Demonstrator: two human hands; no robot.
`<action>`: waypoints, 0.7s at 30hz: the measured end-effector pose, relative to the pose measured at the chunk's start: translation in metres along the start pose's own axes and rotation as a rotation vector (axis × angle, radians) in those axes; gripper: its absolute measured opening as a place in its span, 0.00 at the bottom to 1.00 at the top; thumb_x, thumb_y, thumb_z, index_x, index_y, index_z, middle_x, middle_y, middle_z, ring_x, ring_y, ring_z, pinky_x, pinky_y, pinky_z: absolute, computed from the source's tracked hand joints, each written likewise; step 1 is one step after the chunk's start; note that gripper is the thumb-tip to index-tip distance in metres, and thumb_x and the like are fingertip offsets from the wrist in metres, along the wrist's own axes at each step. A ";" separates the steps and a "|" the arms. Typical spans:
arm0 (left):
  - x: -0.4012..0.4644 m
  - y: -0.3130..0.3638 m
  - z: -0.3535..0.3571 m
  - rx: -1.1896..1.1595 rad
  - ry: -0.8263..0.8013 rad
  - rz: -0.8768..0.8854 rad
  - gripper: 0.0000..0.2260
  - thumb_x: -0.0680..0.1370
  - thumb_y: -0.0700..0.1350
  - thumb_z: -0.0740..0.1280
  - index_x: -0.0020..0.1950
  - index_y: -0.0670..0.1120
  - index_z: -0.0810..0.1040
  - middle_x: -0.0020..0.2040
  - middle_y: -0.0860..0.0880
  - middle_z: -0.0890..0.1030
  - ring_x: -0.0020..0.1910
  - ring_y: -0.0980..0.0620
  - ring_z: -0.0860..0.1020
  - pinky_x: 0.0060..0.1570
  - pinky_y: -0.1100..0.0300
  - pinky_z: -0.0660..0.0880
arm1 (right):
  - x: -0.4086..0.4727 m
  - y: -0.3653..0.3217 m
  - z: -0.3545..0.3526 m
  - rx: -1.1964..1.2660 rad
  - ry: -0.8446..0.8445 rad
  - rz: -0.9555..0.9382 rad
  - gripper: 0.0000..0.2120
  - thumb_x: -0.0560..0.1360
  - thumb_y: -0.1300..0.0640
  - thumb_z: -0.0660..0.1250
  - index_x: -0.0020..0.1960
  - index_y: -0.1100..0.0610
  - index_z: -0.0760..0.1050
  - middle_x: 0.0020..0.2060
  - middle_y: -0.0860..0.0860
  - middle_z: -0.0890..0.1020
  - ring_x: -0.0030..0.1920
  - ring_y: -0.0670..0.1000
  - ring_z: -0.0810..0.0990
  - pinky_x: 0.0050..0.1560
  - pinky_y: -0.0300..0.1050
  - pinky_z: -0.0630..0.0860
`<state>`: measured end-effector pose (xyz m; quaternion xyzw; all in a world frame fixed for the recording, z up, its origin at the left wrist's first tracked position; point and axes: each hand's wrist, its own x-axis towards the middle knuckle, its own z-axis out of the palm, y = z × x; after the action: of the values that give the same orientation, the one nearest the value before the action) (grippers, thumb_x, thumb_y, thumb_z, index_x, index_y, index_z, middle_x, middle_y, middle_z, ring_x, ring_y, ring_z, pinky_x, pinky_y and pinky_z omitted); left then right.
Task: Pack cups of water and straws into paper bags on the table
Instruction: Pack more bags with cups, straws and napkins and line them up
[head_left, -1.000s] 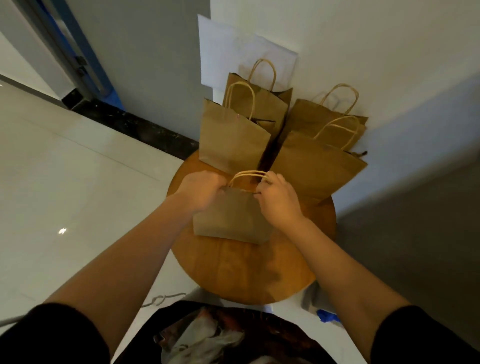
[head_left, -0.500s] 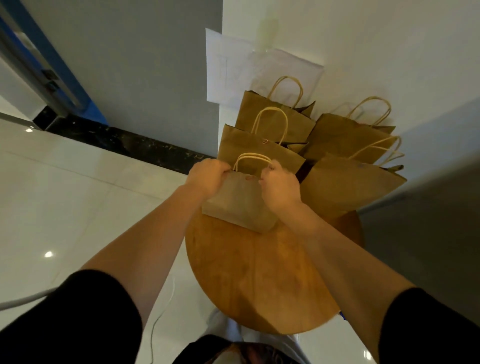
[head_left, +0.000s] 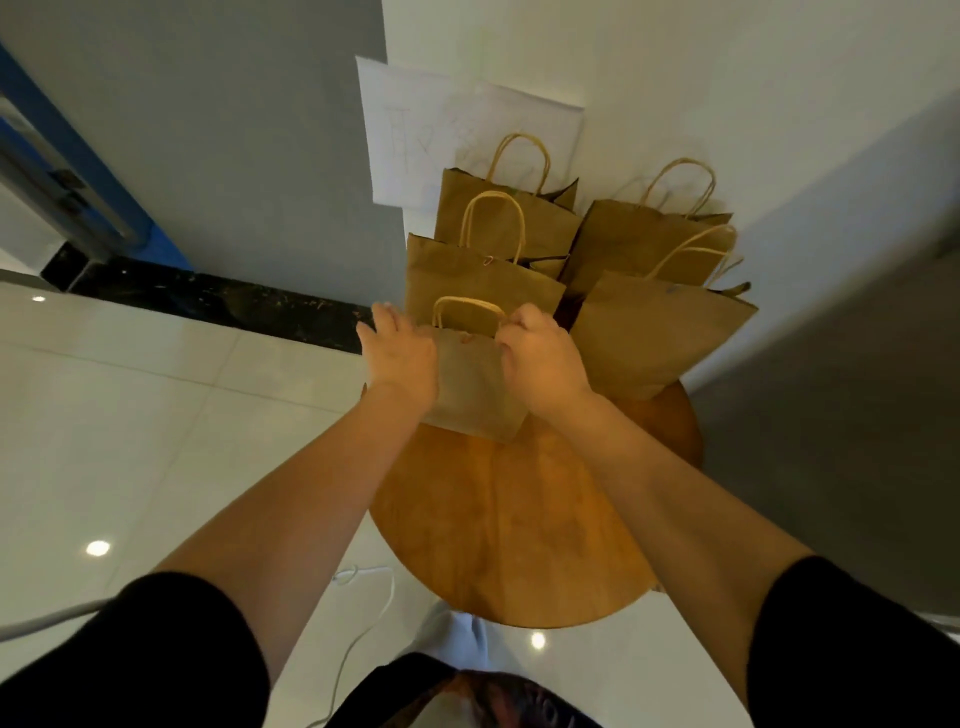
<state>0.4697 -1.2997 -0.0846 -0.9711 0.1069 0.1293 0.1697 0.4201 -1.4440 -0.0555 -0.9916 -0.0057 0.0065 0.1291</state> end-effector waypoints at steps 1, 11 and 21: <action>-0.008 0.006 -0.002 -0.012 -0.007 0.003 0.25 0.75 0.49 0.67 0.70 0.42 0.67 0.69 0.38 0.67 0.70 0.39 0.62 0.66 0.45 0.64 | -0.010 0.002 -0.006 0.013 0.015 0.000 0.12 0.79 0.61 0.58 0.57 0.60 0.77 0.55 0.54 0.74 0.54 0.54 0.73 0.56 0.50 0.72; -0.162 0.121 -0.079 -0.234 0.291 0.442 0.08 0.79 0.47 0.58 0.48 0.47 0.76 0.37 0.49 0.74 0.37 0.48 0.72 0.35 0.56 0.64 | -0.184 0.059 -0.077 -0.006 0.121 0.115 0.10 0.78 0.61 0.56 0.51 0.61 0.75 0.51 0.57 0.75 0.51 0.57 0.74 0.45 0.46 0.67; -0.343 0.298 -0.158 -0.409 0.519 0.807 0.11 0.79 0.47 0.59 0.54 0.43 0.76 0.50 0.42 0.80 0.49 0.41 0.78 0.38 0.55 0.67 | -0.399 0.177 -0.171 0.019 0.404 0.457 0.09 0.77 0.59 0.58 0.52 0.60 0.76 0.51 0.55 0.76 0.47 0.54 0.75 0.41 0.43 0.64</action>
<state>0.1047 -1.5736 0.0678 -0.8659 0.4840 -0.0424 -0.1188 0.0253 -1.6638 0.0686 -0.9472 0.2435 -0.1617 0.1320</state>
